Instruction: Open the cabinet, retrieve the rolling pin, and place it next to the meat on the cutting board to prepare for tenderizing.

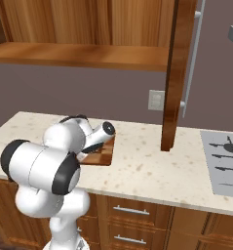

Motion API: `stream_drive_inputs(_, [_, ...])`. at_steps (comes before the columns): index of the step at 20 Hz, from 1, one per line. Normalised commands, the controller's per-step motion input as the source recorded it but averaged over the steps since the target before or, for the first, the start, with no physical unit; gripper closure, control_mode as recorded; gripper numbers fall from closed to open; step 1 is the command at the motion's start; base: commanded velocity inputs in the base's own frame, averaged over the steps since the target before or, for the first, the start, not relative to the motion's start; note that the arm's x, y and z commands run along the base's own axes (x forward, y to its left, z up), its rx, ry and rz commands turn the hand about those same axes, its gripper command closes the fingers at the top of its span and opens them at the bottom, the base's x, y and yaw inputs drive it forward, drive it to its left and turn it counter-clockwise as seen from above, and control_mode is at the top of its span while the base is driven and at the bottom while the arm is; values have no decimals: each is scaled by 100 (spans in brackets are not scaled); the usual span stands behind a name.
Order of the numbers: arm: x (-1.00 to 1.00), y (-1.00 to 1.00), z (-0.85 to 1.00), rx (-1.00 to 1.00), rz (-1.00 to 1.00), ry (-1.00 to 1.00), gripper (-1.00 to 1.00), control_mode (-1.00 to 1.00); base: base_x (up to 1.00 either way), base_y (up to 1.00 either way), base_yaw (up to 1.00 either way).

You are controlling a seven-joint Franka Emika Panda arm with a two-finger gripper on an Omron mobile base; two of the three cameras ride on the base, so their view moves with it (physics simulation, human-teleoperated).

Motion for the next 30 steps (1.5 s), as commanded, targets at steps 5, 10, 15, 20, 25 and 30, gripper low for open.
stream_drive_inputs(5, [18,-17,-21,0,0,0,100,-100,0,0,0])
stream_drive_inputs(10, [14,-14,-20,0,0,0,100,-100,0,0,0])
stream_drive_inputs(15, [9,-6,-10,2,0,0,100,-100,0,0,0])
stream_drive_inputs(20, [9,0,-11,2,0,0,100,-100,0,0,0])
stream_drive_inputs(25, [8,0,-18,1,0,0,-100,-100,0,0,0])
stream_drive_inputs(30, [11,0,-15,1,0,0,-100,-100,0,0,0])
